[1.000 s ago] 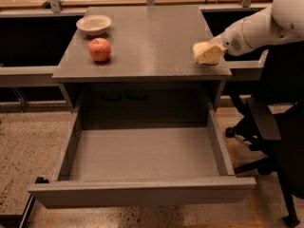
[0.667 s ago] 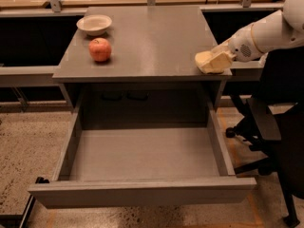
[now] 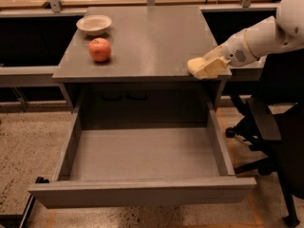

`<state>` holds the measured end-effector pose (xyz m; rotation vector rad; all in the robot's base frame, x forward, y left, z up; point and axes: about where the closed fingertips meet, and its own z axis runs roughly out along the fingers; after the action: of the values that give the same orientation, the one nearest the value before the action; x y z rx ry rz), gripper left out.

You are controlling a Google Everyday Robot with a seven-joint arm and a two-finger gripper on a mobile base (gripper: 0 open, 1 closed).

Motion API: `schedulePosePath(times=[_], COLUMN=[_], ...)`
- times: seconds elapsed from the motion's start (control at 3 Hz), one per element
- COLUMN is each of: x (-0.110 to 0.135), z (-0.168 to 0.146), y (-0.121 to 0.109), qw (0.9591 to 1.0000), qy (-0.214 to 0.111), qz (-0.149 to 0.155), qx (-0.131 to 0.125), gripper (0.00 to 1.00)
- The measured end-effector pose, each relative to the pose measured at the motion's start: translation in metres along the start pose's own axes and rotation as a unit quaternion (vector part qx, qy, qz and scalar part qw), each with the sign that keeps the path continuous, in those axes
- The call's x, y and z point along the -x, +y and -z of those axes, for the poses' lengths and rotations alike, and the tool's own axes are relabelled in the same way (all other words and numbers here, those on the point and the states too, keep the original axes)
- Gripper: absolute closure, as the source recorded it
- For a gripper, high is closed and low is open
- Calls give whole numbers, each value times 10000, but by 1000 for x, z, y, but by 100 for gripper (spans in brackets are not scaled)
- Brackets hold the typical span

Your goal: Place sponge into top drawer

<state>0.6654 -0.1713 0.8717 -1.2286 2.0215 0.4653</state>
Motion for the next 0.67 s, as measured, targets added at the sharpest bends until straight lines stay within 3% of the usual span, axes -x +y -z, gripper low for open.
schedulePosePath(times=[0.33, 0.67], x=[5, -8], z=[-7, -23], y=[34, 91], qw=[9985, 9910], qy=[0, 265], qz=[414, 871], qx=[356, 985], gripper=[100, 100])
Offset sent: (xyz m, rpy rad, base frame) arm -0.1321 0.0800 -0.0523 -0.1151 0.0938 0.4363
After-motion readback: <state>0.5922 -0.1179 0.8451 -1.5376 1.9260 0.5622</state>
